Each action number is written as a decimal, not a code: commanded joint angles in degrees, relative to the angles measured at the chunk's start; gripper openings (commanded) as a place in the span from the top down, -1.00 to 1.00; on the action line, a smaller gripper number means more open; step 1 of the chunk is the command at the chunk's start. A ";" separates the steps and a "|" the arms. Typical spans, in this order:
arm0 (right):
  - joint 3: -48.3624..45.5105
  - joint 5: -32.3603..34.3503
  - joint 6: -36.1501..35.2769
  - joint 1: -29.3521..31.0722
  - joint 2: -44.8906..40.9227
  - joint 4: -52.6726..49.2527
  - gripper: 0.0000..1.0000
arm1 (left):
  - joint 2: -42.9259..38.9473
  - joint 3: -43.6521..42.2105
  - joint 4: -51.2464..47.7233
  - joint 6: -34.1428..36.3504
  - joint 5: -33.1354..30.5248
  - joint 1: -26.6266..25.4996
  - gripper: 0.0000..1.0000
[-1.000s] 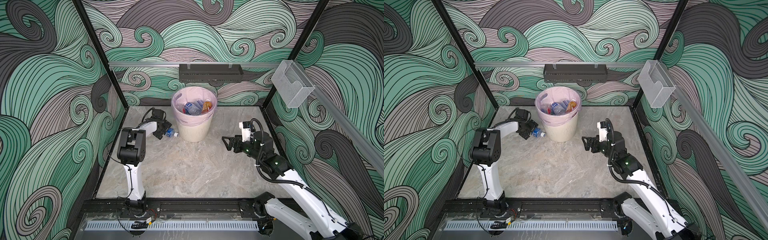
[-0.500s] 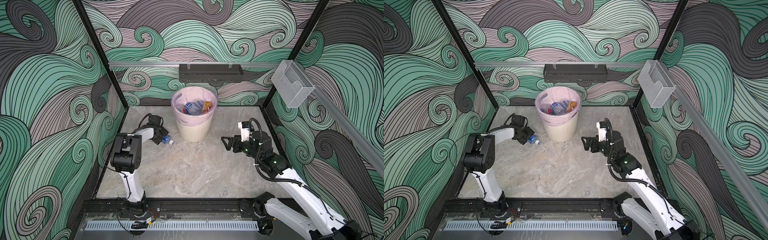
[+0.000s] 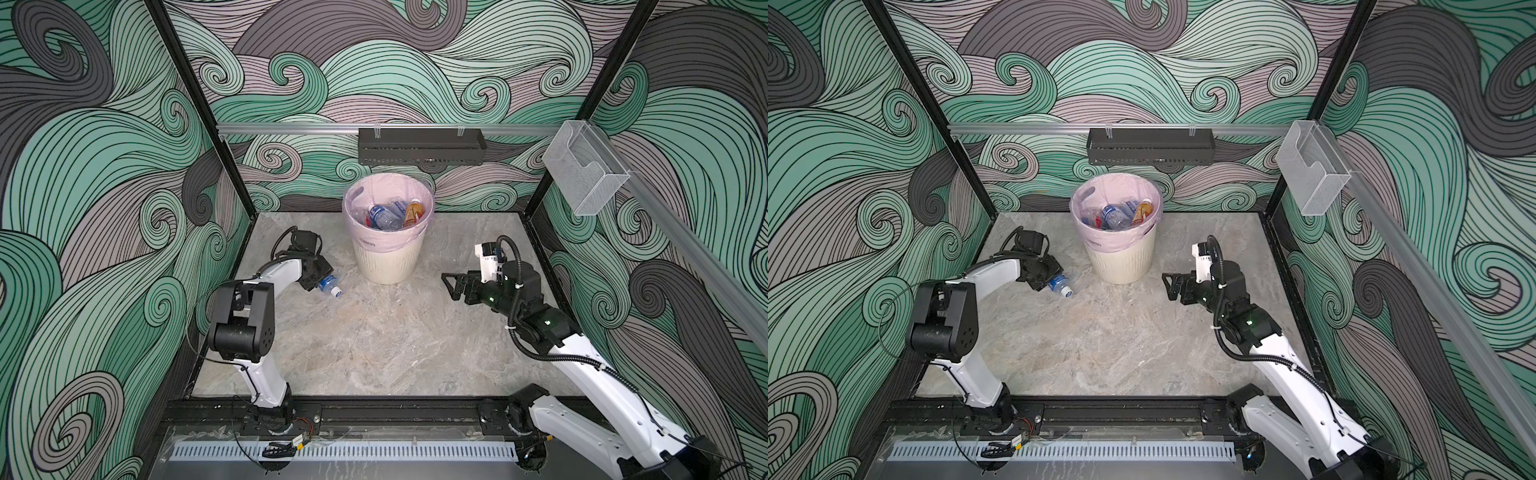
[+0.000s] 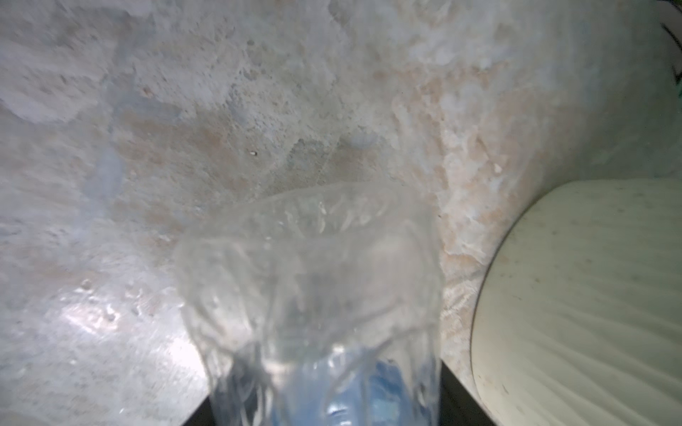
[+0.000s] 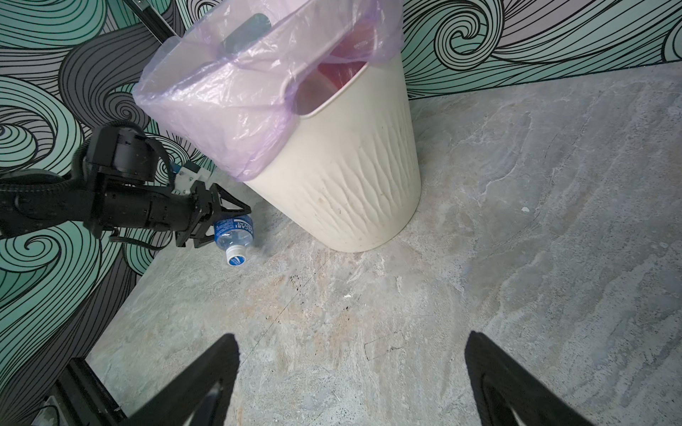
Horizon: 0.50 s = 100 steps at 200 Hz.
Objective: Throw the plastic bottles in the bin
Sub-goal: 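Grasp the blue-label water bottle with the left gripper and lift it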
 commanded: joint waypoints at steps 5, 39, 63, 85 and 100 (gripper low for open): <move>-0.23 -0.84 0.60 -0.22 0.90 1.73 -0.92 | -6.24 -0.04 -5.46 7.99 -3.16 0.36 0.13; -0.54 -1.23 1.17 -0.06 1.51 2.74 -0.92 | -14.55 -2.24 -8.88 16.09 -4.88 0.36 0.11; -0.67 -1.57 1.76 -0.10 2.21 3.73 -0.92 | -20.05 -3.30 -11.71 21.52 -2.06 0.36 0.11; -0.59 -2.03 2.07 -0.01 3.00 4.45 -0.92 | -24.16 -4.96 -12.86 24.71 2.01 0.35 0.20; -0.32 -2.42 2.15 -0.02 3.53 4.72 -0.92 | -26.88 -6.58 -12.64 26.24 5.92 0.36 0.18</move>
